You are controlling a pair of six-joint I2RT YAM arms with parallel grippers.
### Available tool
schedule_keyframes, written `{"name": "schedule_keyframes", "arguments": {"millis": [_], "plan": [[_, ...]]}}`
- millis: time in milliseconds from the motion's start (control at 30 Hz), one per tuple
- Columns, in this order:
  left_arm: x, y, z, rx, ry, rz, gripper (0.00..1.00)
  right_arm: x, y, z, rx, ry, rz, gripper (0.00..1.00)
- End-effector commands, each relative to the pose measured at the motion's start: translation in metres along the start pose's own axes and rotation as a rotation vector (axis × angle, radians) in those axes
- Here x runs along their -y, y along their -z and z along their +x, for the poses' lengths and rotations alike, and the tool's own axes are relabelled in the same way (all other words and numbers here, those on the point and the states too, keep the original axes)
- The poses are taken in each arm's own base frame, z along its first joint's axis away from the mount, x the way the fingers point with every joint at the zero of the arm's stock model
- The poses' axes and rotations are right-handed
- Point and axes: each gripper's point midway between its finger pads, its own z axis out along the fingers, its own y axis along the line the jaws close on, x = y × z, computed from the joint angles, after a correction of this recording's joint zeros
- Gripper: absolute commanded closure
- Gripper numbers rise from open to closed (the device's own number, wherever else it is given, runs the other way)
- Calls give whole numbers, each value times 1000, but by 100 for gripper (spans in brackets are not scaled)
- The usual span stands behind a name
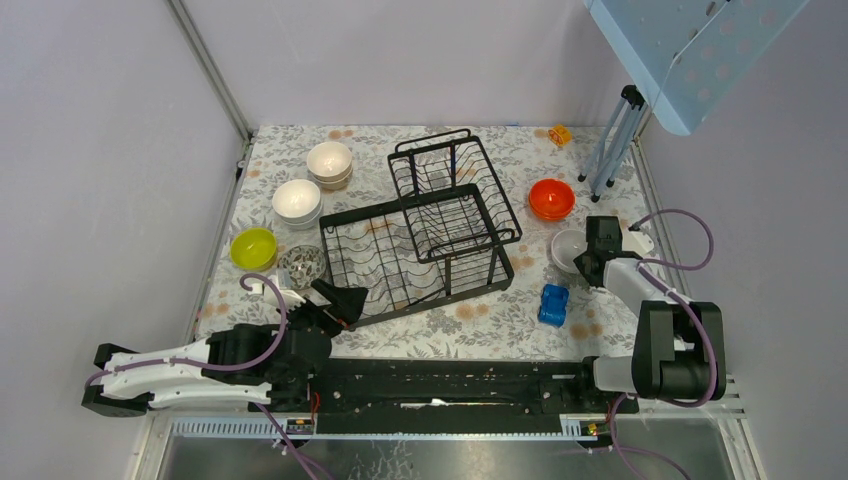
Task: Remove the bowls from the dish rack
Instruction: Place the bowl at the center of the board, then reset both arms
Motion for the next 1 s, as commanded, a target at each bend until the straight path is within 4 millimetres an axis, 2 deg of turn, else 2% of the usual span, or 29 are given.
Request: {"name": "schedule_keyframes", "arguments": {"millis": [0, 233, 367, 533, 633, 867, 967], "plan": [[-1, -2, -2, 24, -1, -4, 1, 3, 9, 0, -9, 19, -13, 60], [0, -2, -2, 22, -8, -7, 1, -4, 28, -11, 5, 28, -74, 31], [1, -2, -1, 18, -24, -8, 1, -17, 49, -23, 16, 31, -141, 18], [10, 0, -3, 10, -101, -7, 1, -49, 95, -41, 29, 51, -347, 11], [15, -1, -3, 12, -132, -17, 1, -64, 125, -44, 48, 70, -461, 9], [19, -6, 9, -2, -190, -54, 1, -104, 206, -15, 6, 180, -867, 1], [20, -7, 10, -1, -207, -63, 1, -110, 229, -2, -42, 221, -968, 0]]}}
